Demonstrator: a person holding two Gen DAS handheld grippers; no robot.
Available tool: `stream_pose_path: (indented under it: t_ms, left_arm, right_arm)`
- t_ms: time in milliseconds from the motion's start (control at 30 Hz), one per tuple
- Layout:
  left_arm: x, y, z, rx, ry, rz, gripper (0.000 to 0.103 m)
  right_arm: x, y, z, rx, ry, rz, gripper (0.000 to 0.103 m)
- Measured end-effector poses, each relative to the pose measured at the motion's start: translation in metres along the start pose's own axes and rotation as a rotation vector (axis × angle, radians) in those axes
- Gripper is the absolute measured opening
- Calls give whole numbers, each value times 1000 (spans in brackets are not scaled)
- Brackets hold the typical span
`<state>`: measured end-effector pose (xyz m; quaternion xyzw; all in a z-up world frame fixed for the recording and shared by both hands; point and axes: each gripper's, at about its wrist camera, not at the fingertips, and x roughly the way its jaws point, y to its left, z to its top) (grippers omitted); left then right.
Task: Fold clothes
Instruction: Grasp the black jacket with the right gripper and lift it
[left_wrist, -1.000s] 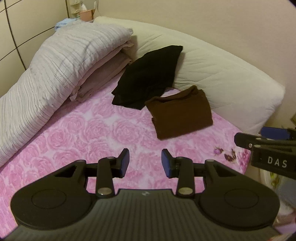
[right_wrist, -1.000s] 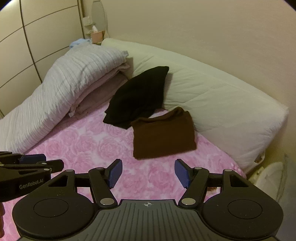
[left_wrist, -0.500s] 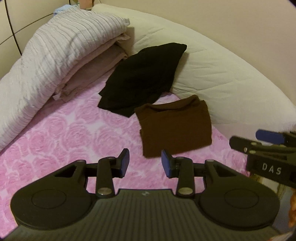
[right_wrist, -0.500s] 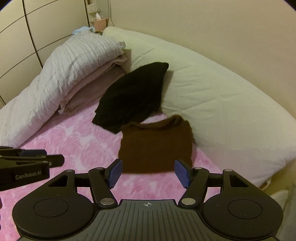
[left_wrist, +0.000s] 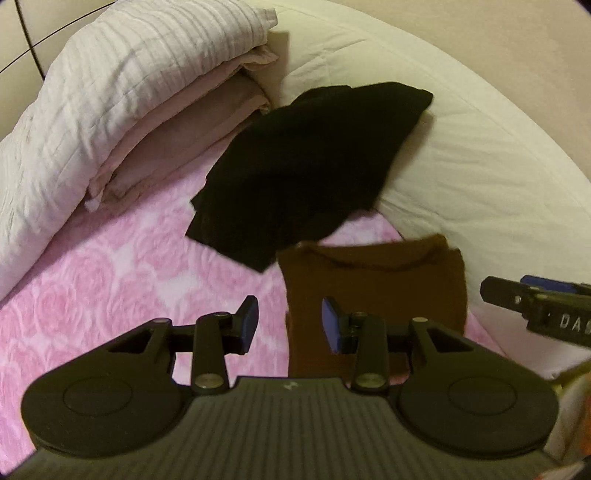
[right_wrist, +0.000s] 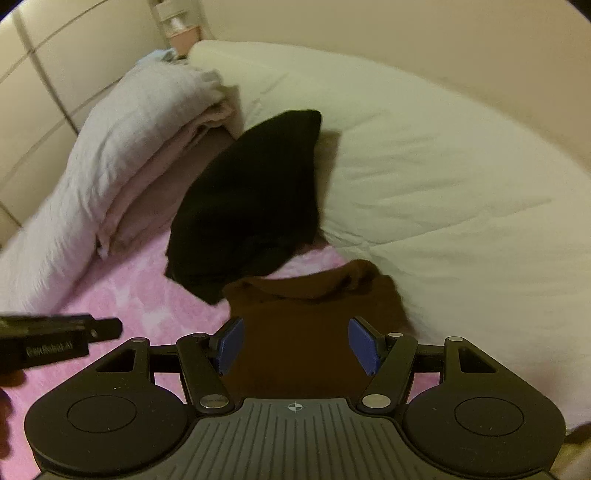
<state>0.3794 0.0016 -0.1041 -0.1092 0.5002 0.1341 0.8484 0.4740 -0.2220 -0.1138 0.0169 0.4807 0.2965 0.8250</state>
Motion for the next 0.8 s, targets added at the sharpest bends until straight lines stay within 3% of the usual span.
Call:
stream_pose_path:
  t_ms: [133,333,367,400,433,667,800]
  left_arm:
    - [32,-4,33,17,-6,6,34]
    - [74,-1,69,-8,-12,-2,34]
    - [79,0,74,-15,-16,1,34]
    - [85,2,80,-19,-21,-1,34]
    - [90,2,84,-21,-24,-2,34]
    - [112,14,106,-35,-37,13,34]
    - [114,28,108,-46,-38,26,34]
  right_arm:
    - [38,-28,32,68,34,58,65]
    - [80,-42,69,151,-46,109,64]
    - [86,-44,75,165,-60,117,60]
    - [93,-46,81,179,-73,125,39]
    - [100,-49,88,193,-87,134,32]
    - [148,-64,130,289,-179,192,32]
    - [163,-63,134,318,-165,221,32]
